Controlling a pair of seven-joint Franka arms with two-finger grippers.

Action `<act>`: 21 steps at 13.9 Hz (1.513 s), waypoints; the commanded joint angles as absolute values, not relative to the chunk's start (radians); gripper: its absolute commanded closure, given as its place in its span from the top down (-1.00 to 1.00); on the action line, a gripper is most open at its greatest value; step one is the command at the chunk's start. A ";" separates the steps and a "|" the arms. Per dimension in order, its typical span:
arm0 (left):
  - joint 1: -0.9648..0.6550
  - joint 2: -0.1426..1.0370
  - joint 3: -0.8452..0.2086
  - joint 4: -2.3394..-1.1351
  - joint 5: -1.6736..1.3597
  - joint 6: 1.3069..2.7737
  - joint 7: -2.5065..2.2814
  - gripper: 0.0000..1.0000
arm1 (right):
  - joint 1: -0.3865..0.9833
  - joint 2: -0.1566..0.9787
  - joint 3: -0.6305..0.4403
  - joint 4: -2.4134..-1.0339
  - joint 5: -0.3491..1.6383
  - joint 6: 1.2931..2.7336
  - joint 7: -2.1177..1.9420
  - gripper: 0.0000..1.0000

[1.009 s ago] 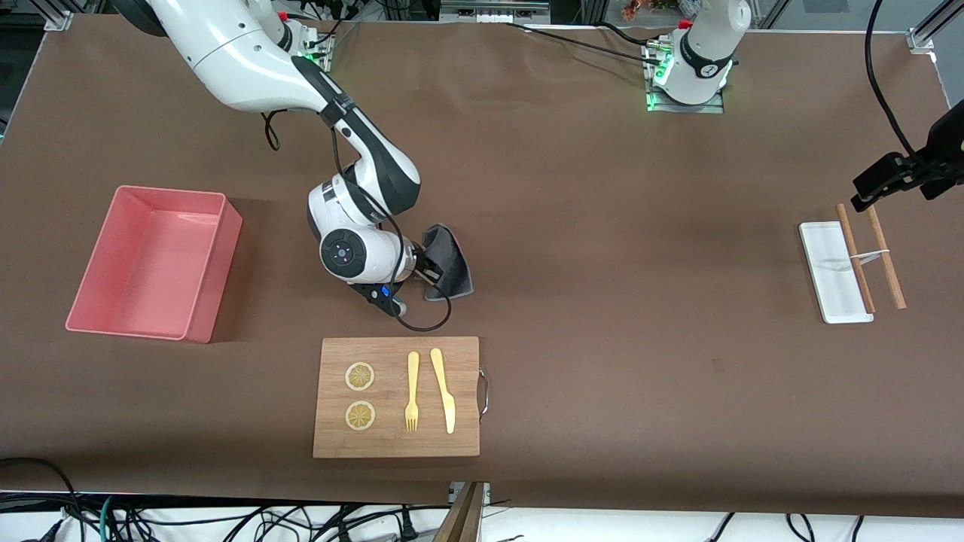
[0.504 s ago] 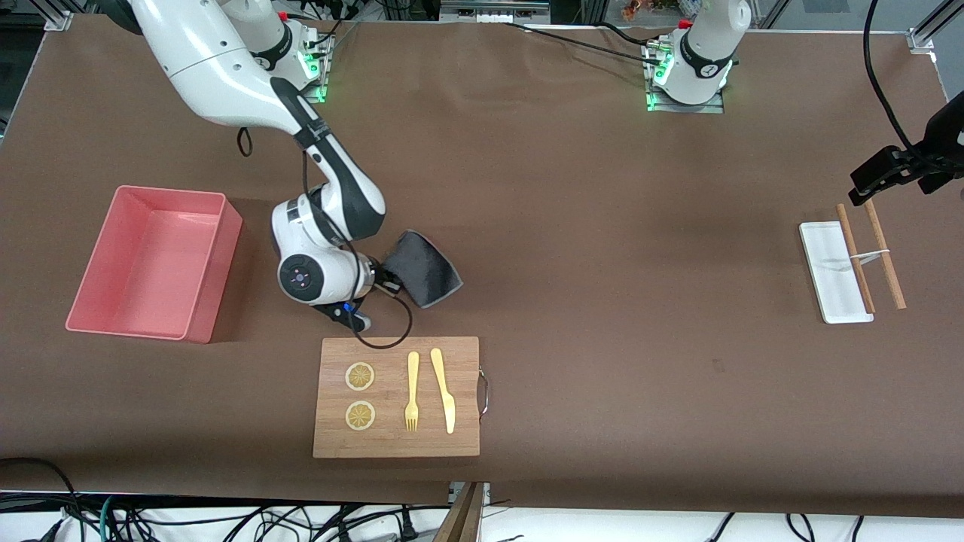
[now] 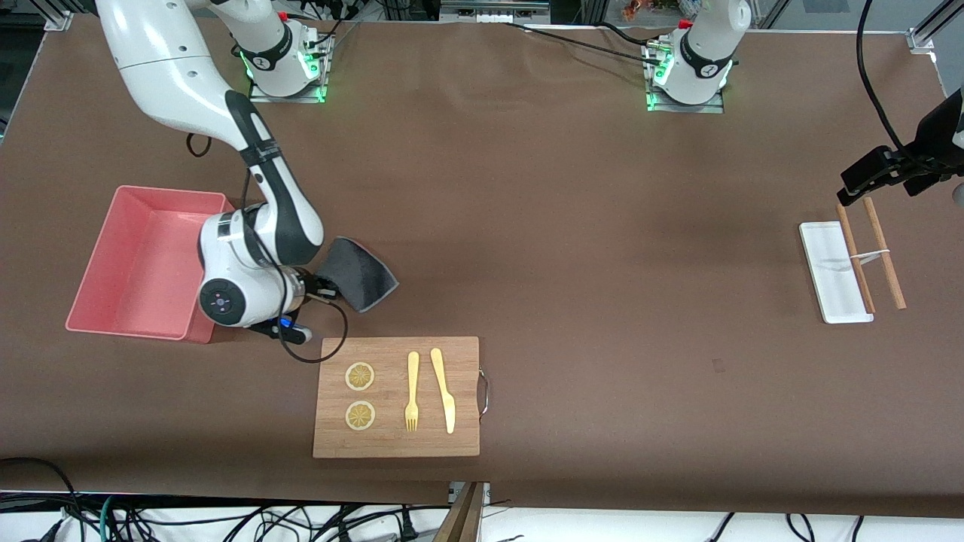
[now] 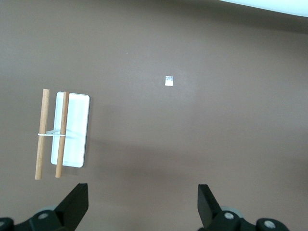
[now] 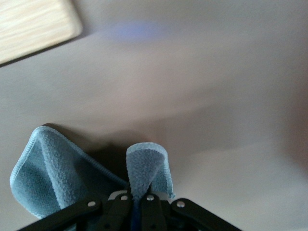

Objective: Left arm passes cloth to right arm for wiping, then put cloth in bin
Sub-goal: 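Carry the cloth with the right gripper over the pink bin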

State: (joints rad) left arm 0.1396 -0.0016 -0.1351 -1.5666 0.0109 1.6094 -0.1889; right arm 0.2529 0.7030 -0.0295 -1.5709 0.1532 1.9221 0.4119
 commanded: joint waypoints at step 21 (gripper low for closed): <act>0.153 0.005 -0.152 -1.555 -0.009 1.605 -0.192 1.00 | 0.012 0.405 -0.241 -1.569 -0.109 1.549 -0.293 -1.00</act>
